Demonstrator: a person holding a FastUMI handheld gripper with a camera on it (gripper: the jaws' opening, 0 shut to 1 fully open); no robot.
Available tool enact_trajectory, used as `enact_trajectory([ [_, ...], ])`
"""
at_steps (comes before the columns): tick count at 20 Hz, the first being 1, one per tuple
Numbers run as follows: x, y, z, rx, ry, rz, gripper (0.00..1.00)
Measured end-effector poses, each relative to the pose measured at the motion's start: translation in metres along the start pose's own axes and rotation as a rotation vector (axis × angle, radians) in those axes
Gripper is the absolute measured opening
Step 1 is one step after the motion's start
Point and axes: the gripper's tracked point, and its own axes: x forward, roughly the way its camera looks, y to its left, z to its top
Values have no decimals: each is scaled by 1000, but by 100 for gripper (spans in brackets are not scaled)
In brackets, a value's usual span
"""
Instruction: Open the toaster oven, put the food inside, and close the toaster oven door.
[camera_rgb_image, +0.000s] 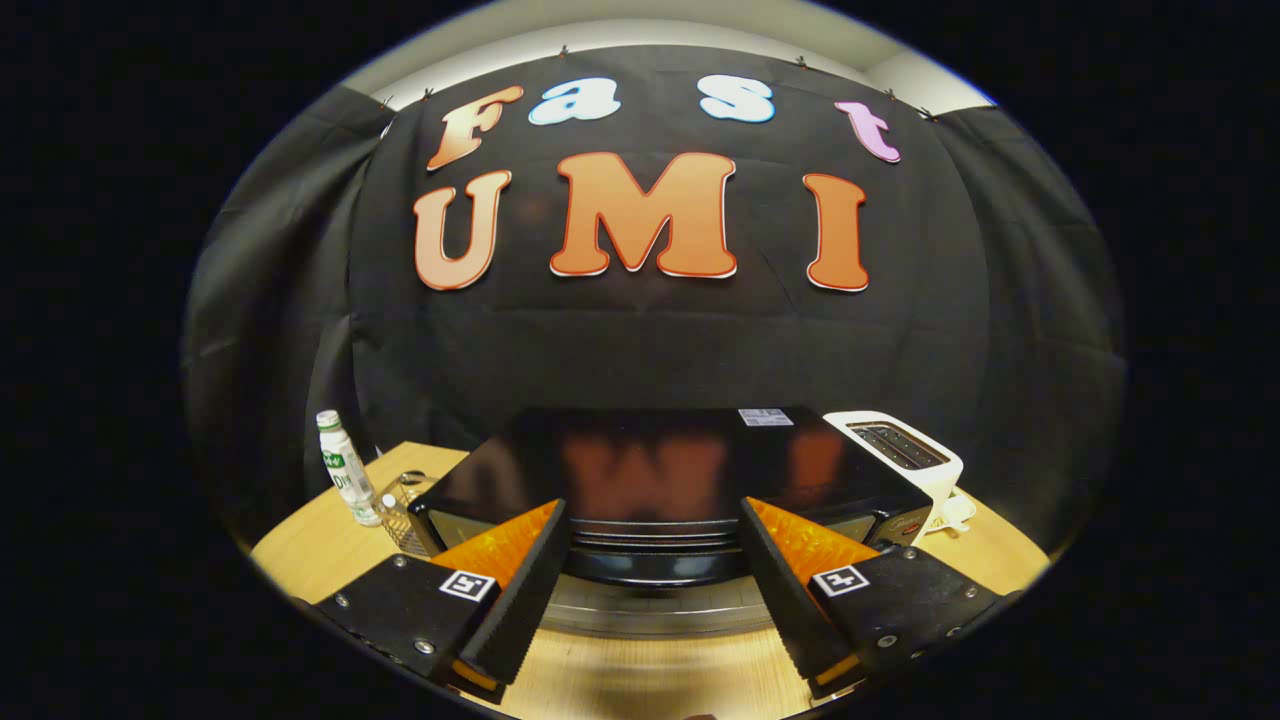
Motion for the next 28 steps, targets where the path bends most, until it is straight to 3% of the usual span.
enact_trajectory([
  [10, -38, -2, -14, -32, -22, -4, 100],
  [19, -93, -5, -60, -70, 43, -22, 99],
  [22, -108, -9, -84, 14, 93, -26, 99],
  [28, -118, -8, -109, -5, 143, -26, 99],
])
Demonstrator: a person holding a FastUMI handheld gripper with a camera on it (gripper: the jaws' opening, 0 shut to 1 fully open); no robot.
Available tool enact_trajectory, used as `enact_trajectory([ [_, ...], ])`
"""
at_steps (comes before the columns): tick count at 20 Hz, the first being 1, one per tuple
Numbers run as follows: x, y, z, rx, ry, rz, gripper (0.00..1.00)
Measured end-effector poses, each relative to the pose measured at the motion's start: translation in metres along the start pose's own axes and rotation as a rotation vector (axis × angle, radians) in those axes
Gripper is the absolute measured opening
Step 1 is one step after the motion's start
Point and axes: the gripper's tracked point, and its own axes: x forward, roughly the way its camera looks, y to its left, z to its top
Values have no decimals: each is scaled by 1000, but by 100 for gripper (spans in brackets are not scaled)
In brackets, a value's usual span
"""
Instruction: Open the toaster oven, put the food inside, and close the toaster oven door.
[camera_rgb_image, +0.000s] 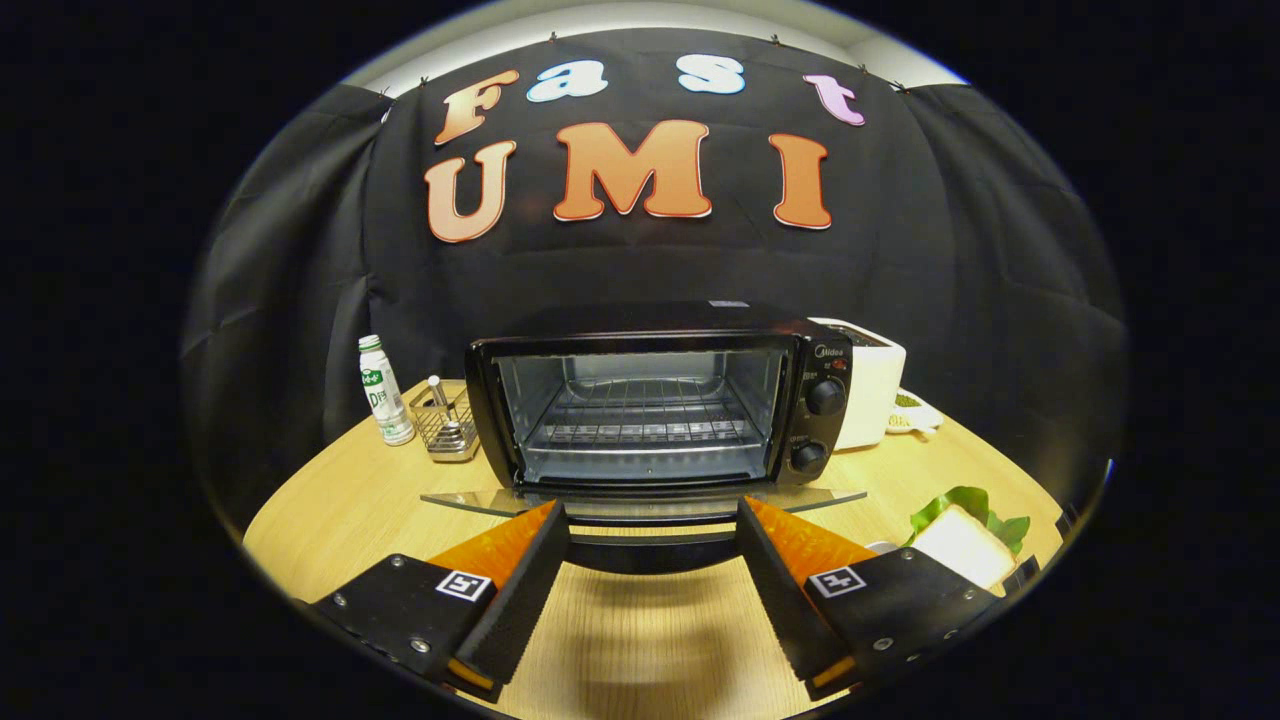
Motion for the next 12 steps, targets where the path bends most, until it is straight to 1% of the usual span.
enact_trajectory([
  [7, -4, -1, -56, -2, 129, 1, 100],
  [12, 2, -2, -90, 0, 210, 1, 99],
])
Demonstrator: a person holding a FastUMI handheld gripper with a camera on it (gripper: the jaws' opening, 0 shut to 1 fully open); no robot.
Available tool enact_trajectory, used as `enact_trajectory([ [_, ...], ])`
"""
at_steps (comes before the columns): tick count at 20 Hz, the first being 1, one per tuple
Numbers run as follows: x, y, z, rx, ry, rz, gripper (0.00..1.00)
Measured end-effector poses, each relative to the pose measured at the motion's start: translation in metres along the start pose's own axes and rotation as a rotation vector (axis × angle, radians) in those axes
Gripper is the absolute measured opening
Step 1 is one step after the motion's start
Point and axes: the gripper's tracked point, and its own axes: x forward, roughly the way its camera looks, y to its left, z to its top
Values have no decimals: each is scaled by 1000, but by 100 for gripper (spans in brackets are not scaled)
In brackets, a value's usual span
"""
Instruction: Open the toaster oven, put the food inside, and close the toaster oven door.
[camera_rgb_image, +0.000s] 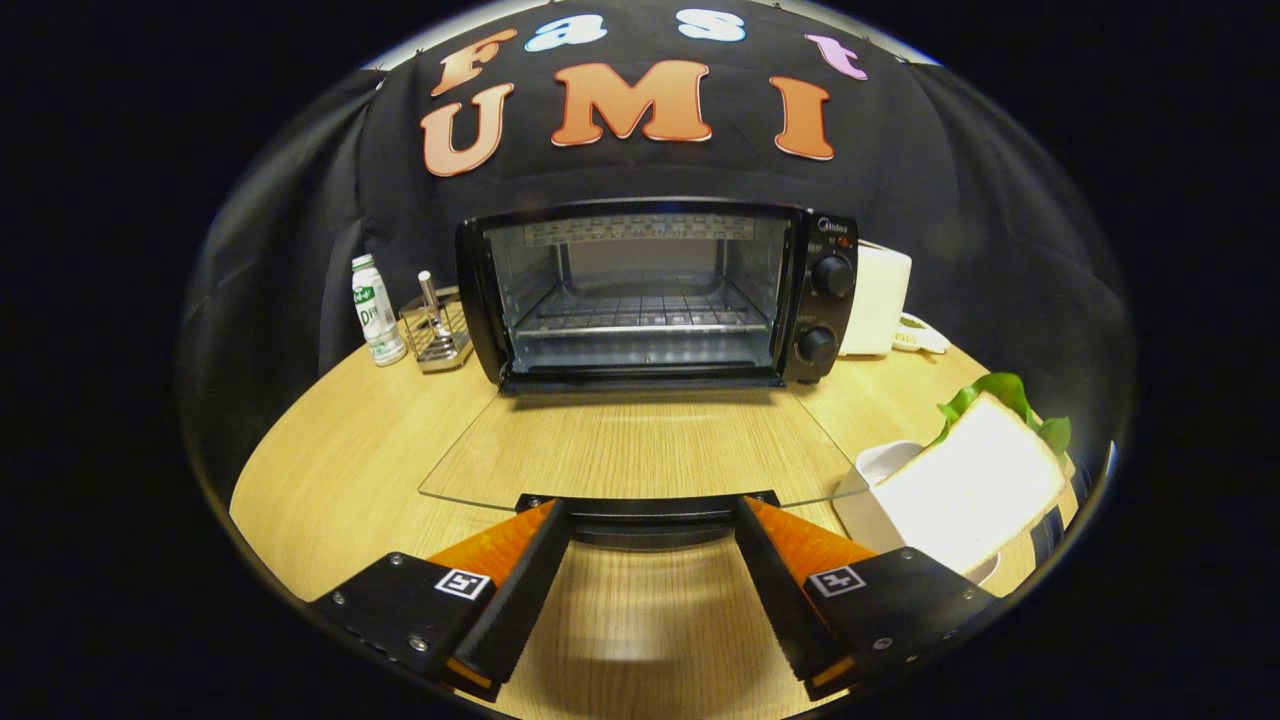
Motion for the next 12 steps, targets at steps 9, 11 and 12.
enact_trajectory([
  [9, -30, -31, 52, 65, -50, 42, 99],
  [11, -41, -53, 72, 38, -80, 44, 99],
  [12, -44, -66, 78, 25, -87, 38, 99],
])
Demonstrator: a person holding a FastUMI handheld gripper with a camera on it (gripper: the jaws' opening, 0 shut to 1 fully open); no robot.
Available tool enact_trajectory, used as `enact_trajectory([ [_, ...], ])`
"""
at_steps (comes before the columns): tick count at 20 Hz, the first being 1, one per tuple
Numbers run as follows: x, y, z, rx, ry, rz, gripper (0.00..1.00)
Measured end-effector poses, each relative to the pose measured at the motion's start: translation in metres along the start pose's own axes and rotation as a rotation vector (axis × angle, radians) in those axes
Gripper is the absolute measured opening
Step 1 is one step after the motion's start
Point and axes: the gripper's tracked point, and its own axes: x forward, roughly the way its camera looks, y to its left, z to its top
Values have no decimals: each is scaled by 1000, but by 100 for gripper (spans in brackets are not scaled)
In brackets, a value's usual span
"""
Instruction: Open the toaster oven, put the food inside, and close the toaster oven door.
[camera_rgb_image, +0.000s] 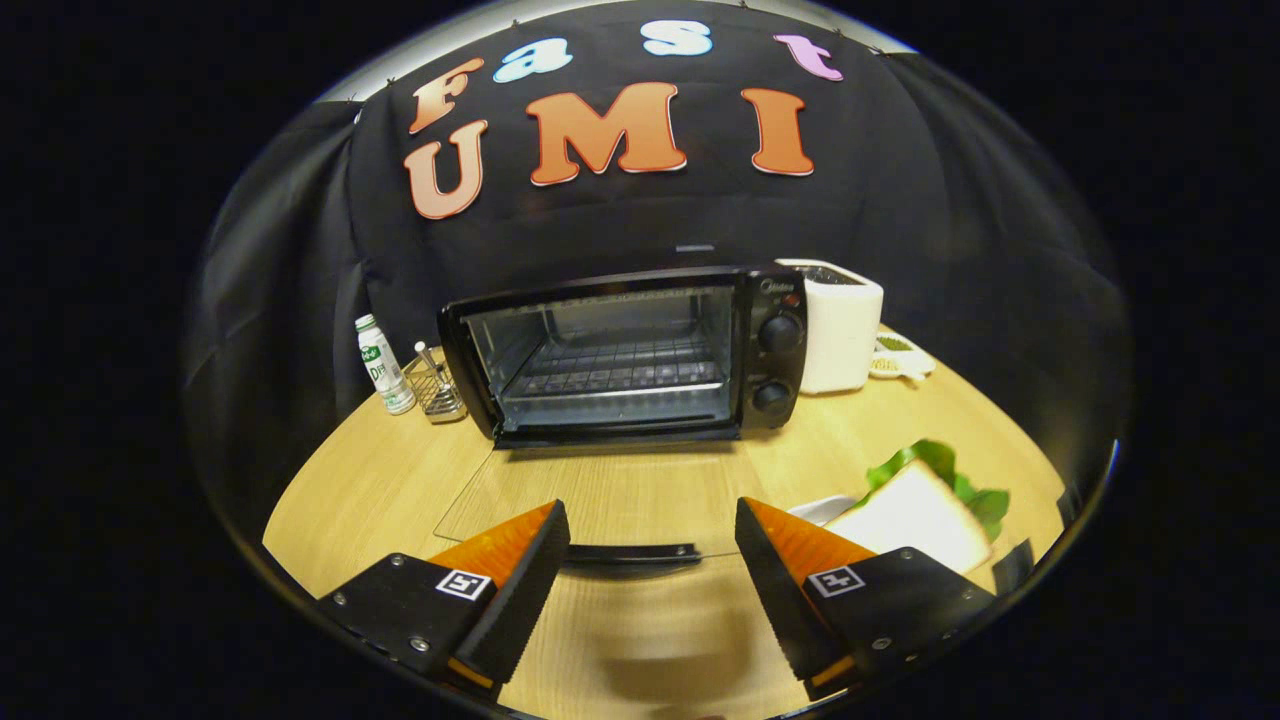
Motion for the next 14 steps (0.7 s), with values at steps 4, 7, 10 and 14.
enact_trajectory([
  [4, -10, -50, 24, -10, 43, 13, 99],
  [7, -15, -94, 35, -22, 109, 11, 99],
  [10, -20, -125, 37, 3, 206, 46, 99],
  [14, -19, -155, 17, 63, 379, 103, 98],
])
